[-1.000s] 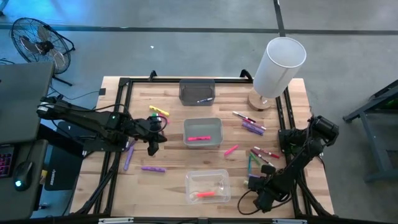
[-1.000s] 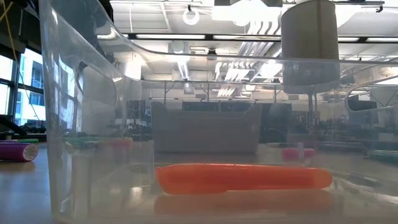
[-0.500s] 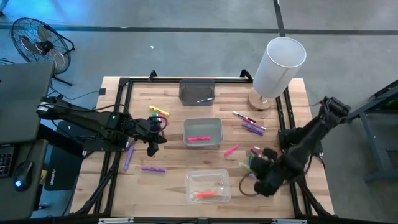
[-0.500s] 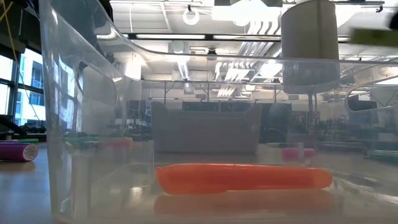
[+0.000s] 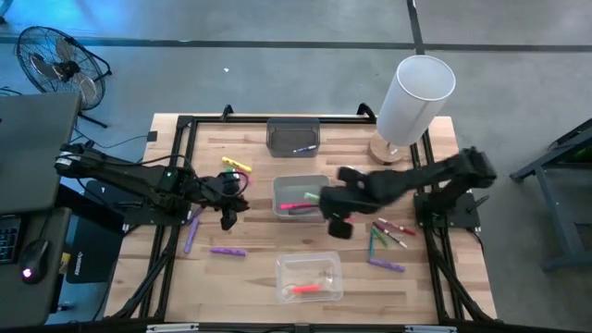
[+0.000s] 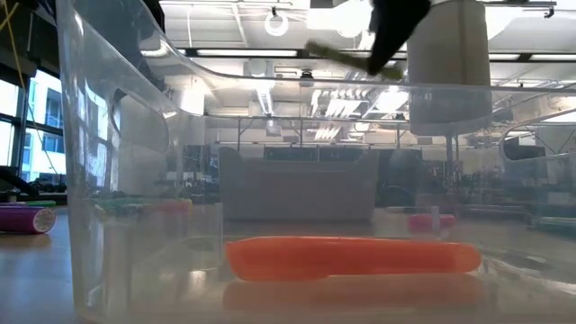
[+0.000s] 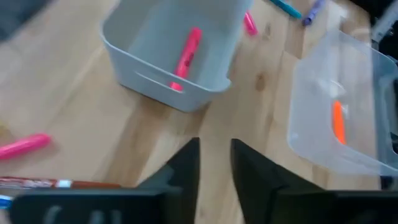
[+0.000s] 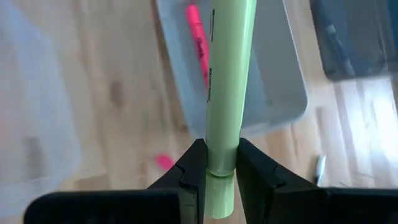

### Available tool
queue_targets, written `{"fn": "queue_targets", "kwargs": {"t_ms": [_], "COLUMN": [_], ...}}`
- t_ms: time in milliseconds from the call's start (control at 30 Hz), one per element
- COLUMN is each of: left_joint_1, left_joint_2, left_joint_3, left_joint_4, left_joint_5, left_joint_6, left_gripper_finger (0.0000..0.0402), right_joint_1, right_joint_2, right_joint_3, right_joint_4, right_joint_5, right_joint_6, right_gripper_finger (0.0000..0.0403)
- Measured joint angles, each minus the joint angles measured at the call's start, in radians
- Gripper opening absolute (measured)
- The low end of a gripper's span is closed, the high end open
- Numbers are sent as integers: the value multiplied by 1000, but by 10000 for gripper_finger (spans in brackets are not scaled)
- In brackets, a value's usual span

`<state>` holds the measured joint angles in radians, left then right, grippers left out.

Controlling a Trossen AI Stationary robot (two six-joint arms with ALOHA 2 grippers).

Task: Pick & Place Markers
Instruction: Put the light green highlighter pen into the gray bin, then put the yellow pen into the transparent bin

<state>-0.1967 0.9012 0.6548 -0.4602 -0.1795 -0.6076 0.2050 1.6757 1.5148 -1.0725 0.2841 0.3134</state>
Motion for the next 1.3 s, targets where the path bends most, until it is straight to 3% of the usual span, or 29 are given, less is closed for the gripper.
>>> {"fn": "queue_targets", "kwargs": {"t_ms": [233,400,600,800,1000,1100,1300], "left_joint_1": [0,0,0,0,0,0,0], "left_joint_2": [0,0,0,0,28,49,109], "left_joint_3": [0,0,0,0,1,1,1], "left_joint_4": [1,1,1,-5,-15,-16,-48], "left_joint_5": [-74,-73,-75,-166,-215,-185,-130], "left_joint_6": [0,-6,-49,-112,-231,-312,-453], "left_gripper_finger": [163,166,165,165,165,165,165], "right_joint_1": [-131,-167,-180,-178,-156,-129,-6], "right_joint_2": [202,275,282,252,121,-26,-372], "right_joint_3": [104,145,145,145,80,-67,-390], "right_joint_4": [0,52,124,106,31,106,251], "right_joint_5": [-55,-104,-95,-103,-106,-93,-61], "right_joint_6": [-213,-296,-296,-261,-169,-90,221], "right_gripper_finger": [54,58,107,139,125,97,38]}}
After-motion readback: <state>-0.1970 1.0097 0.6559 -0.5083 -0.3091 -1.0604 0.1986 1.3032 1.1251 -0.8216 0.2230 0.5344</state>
